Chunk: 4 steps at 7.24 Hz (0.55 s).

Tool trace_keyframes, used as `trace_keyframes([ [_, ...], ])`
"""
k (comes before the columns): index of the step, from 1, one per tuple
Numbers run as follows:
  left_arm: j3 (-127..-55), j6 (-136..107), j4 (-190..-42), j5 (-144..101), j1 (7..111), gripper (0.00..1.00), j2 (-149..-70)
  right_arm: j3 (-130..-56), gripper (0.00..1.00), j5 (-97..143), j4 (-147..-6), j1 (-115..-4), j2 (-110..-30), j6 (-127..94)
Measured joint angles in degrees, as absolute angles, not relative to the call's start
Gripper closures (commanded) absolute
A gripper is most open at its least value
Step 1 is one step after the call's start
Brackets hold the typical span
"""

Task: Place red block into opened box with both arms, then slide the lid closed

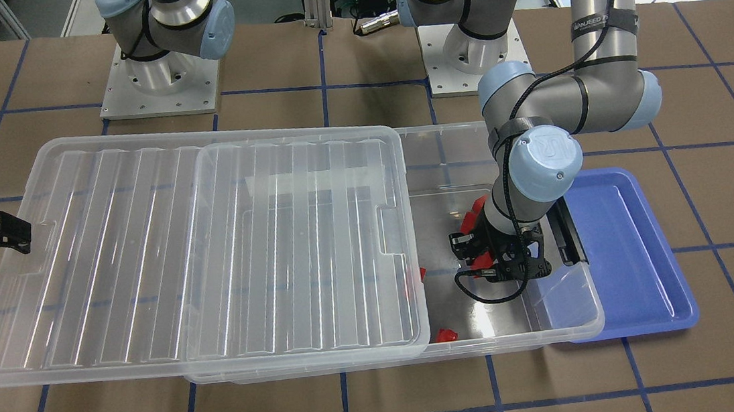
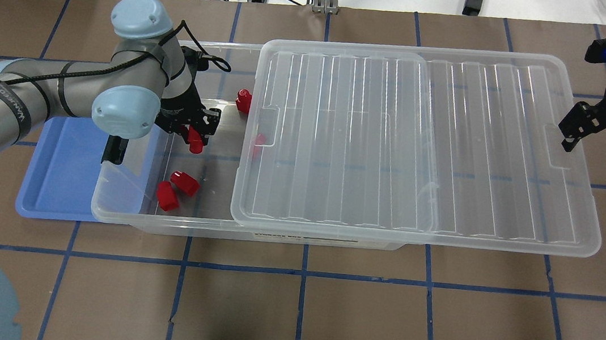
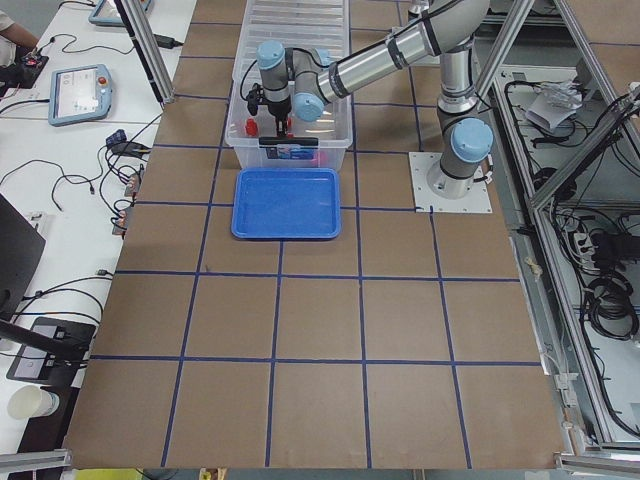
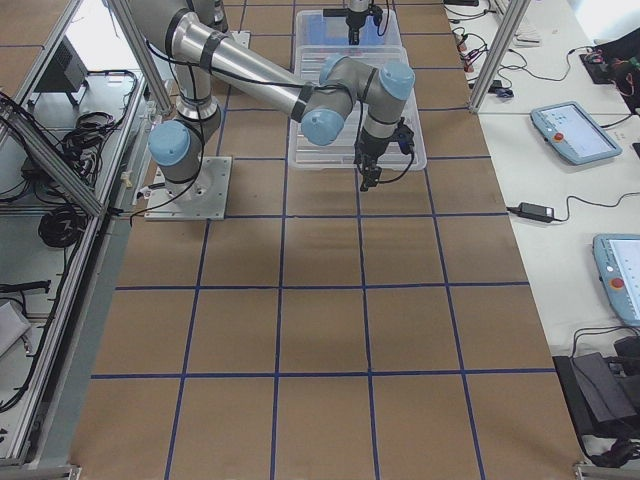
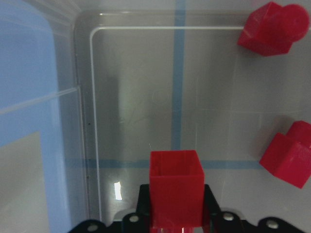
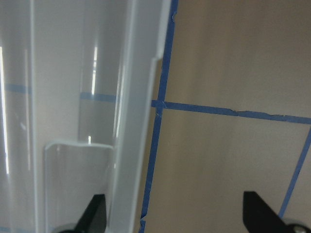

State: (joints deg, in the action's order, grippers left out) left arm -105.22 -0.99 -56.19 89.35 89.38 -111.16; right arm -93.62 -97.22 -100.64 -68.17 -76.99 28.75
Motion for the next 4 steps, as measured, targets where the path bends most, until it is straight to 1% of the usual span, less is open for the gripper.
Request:
trace_keyframes([
  [1, -106.5, -1.1, -54.1, 89.4, 89.5, 0.00, -111.6, -93.1, 0.00, -97.0, -100.4, -68.3, -77.2, 27.8],
  [2, -106.9, -1.4, -53.4, 89.6, 89.6, 0.00, -111.3, -92.2, 0.00, -96.9, -100.2, -68.3, -77.4, 27.0],
  [3, -105.6, -1.7, -55.1, 89.8, 89.7, 0.00, -110.2, -91.0, 0.00, -96.9, -99.6, -68.4, -77.8, 26.6],
  [4, -102.8, -2.4, -59.9, 89.8, 90.1, 0.00, -108.6, -89.7, 0.00, -96.9, -98.3, -68.5, -78.4, 26.5],
])
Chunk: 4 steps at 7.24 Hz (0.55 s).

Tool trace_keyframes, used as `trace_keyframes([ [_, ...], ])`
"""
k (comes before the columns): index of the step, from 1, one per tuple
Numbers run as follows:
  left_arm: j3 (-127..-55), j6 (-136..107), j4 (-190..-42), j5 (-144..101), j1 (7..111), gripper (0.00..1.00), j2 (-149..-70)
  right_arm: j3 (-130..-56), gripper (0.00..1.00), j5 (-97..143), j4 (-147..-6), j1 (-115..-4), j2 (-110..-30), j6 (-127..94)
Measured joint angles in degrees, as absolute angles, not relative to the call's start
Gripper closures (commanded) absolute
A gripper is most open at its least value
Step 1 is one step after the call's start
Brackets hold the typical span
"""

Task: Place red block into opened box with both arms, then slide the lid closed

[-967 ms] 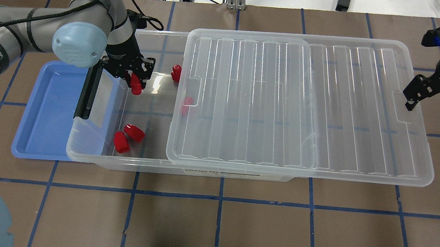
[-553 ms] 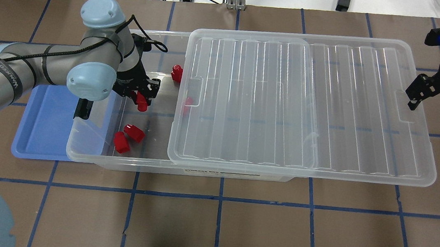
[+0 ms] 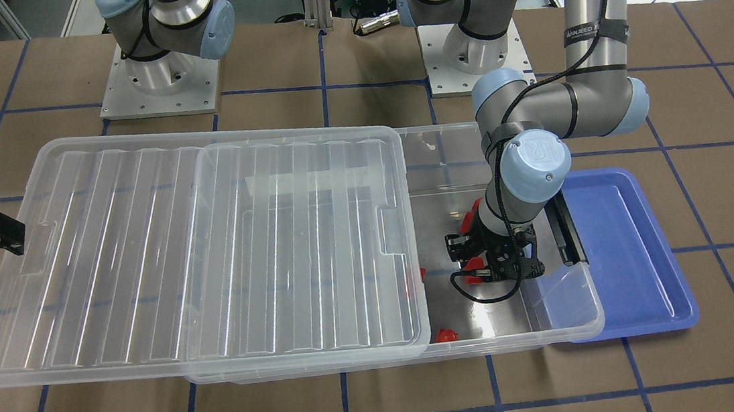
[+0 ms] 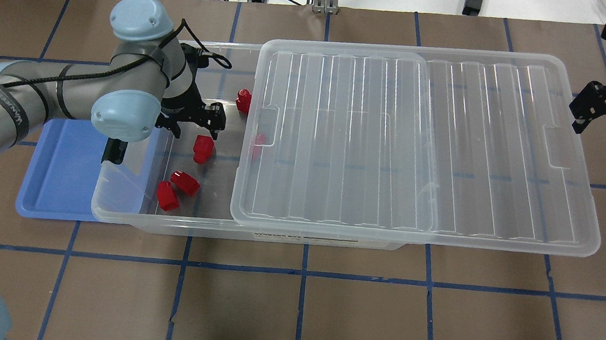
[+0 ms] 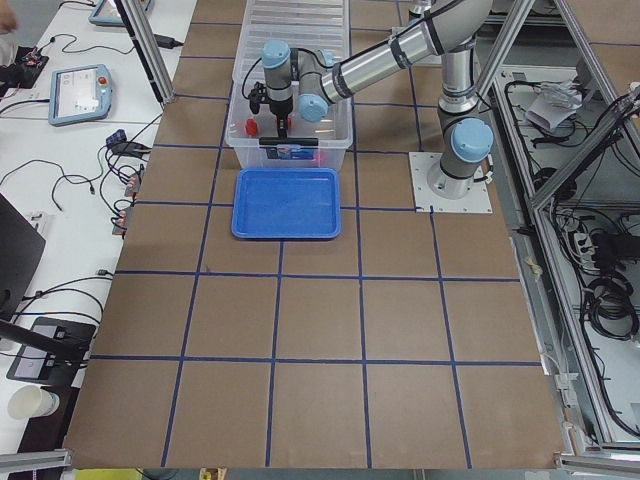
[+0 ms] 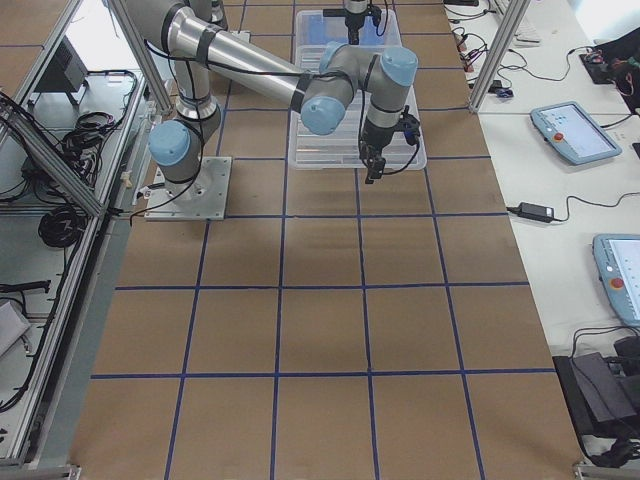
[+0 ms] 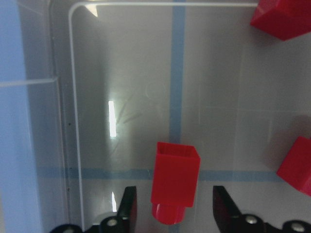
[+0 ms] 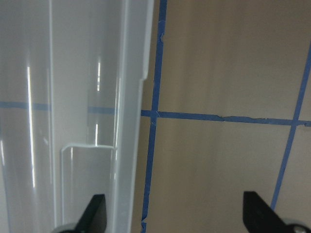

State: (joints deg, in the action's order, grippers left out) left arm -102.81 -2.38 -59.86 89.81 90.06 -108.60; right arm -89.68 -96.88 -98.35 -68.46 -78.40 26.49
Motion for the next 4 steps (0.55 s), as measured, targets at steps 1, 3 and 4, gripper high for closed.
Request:
trace_keyframes([
  [1, -98.7, -3.2, -67.2, 89.8, 90.6, 0.00, -106.3, -88.6, 0.00, -97.0, -97.2, -68.5, -79.2, 26.4],
  [3, -90.0, -3.7, -80.3, 89.9, 91.0, 0.00, -102.1, -87.5, 0.00, -97.5, -96.2, -68.5, -81.0, 25.6],
  [4, -87.1, -3.6, -82.9, 89.8, 90.9, 0.00, -99.8, -87.4, 0.00, -97.5, -96.3, -68.5, -81.0, 25.4],
])
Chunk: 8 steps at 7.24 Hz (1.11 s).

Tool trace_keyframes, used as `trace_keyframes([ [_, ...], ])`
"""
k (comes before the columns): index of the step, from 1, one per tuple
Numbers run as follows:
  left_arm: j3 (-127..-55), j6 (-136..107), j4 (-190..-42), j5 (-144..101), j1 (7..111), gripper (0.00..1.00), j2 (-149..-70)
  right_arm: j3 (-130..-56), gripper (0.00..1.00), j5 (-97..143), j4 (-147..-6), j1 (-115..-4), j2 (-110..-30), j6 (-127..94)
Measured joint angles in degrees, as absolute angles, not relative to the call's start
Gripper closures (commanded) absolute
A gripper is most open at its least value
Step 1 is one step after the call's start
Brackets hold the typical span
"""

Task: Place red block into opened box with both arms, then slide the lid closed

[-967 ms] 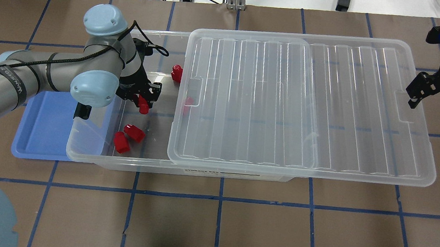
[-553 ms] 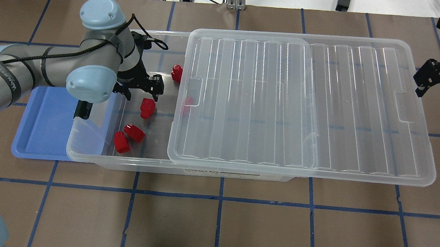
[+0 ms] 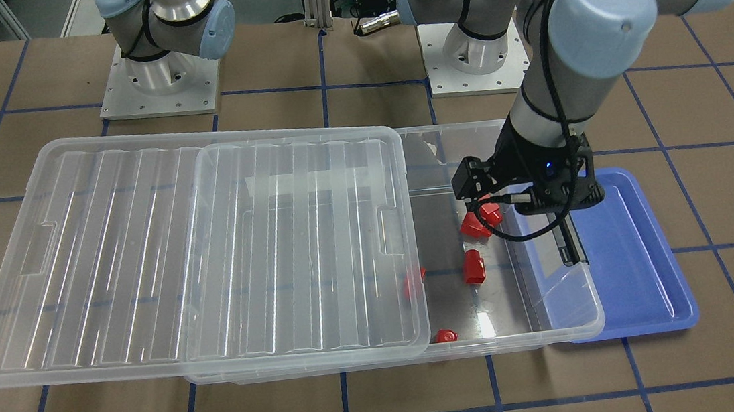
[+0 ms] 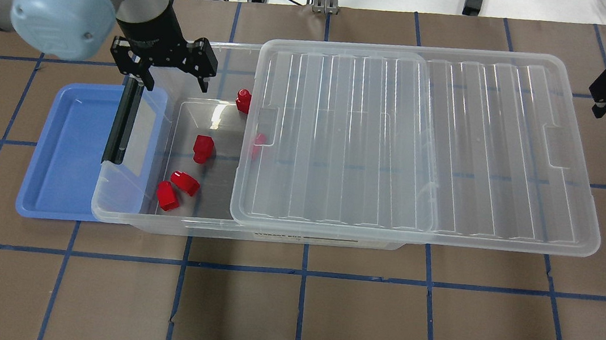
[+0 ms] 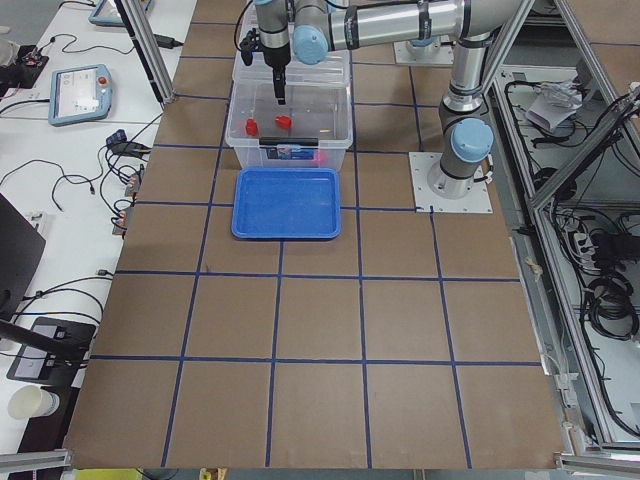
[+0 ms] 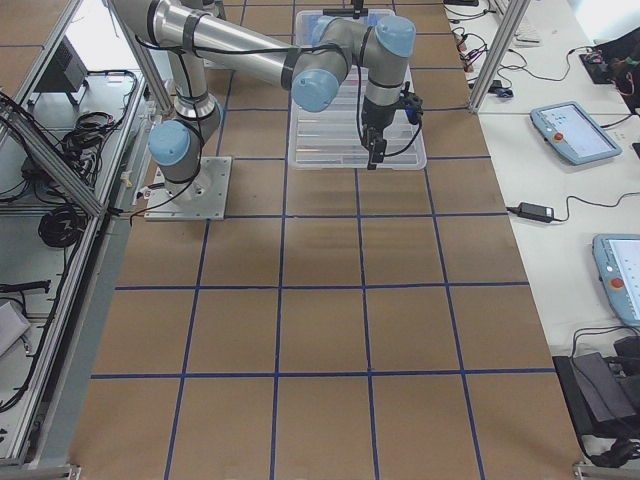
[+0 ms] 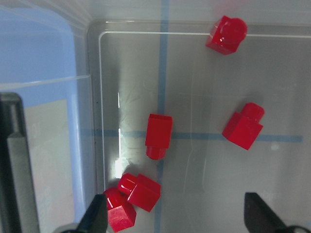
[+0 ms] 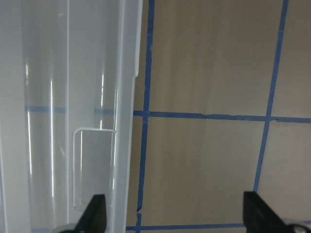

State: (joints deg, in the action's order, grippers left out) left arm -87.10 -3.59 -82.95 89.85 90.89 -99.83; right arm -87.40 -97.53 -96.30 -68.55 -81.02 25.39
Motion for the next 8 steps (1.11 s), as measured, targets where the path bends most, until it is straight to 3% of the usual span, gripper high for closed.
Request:
trace_keyframes([
  [3, -87.8, -2.4, -84.5, 89.6, 90.6, 0.00, -91.6, -87.4, 0.00, -97.8, -97.0, -67.8, -79.1, 25.5],
  [8, -90.8, -1.3, -88.2, 89.7, 87.6, 0.00, -90.8, -88.5, 0.00, -97.5, -100.2, -62.8, -74.4, 26.5],
])
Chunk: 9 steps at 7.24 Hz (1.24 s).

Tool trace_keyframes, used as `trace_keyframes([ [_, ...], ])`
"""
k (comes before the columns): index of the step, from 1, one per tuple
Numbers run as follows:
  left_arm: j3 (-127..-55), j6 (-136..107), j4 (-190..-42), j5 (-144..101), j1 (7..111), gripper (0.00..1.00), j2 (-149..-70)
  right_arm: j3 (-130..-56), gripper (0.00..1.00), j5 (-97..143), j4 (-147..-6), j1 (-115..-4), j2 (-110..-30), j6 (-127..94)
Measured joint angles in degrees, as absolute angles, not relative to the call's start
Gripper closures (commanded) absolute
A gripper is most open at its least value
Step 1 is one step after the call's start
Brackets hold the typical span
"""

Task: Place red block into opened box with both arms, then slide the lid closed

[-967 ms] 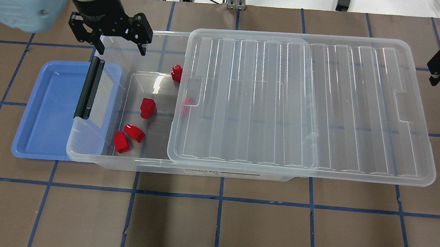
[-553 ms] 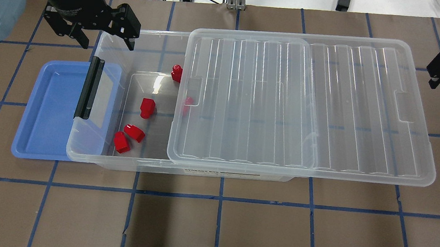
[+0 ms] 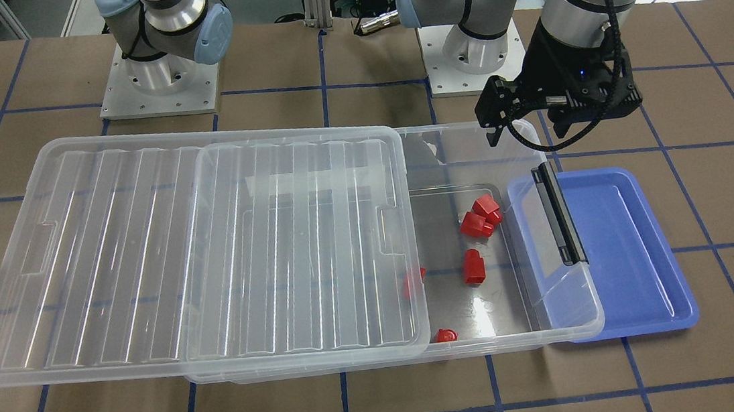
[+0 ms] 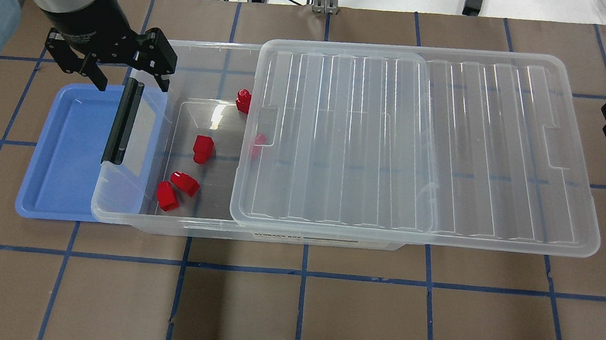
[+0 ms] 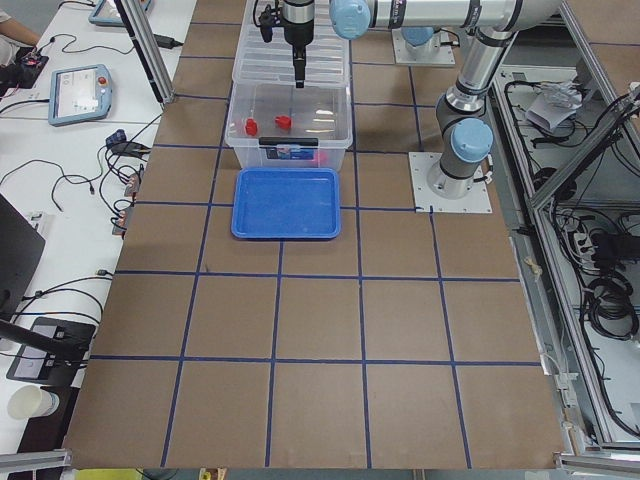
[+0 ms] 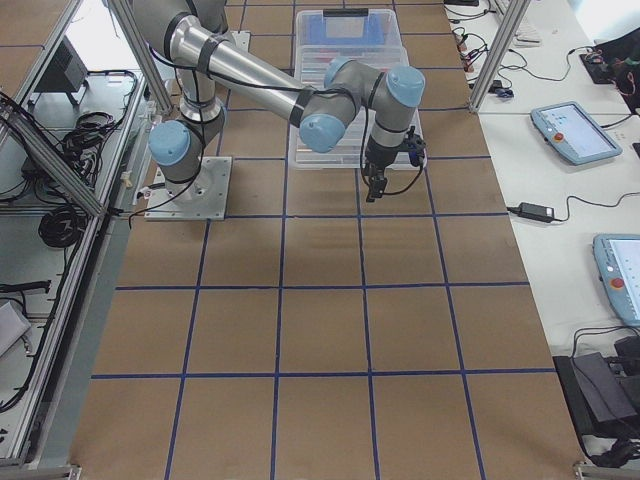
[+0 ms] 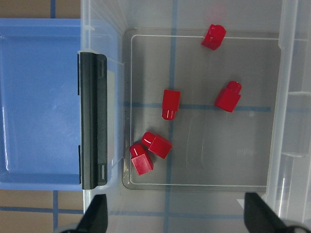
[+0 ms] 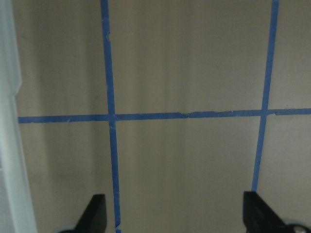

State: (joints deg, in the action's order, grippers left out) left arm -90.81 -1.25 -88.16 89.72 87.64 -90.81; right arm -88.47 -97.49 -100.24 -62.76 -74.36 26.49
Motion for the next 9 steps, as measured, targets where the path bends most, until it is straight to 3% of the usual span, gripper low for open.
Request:
trace_keyframes([
  [9, -87.3, -1.2, -89.0, 90.0, 87.7, 0.00, -92.3, -88.6, 0.00, -96.8, -94.5, -67.0, -73.9, 24.1],
])
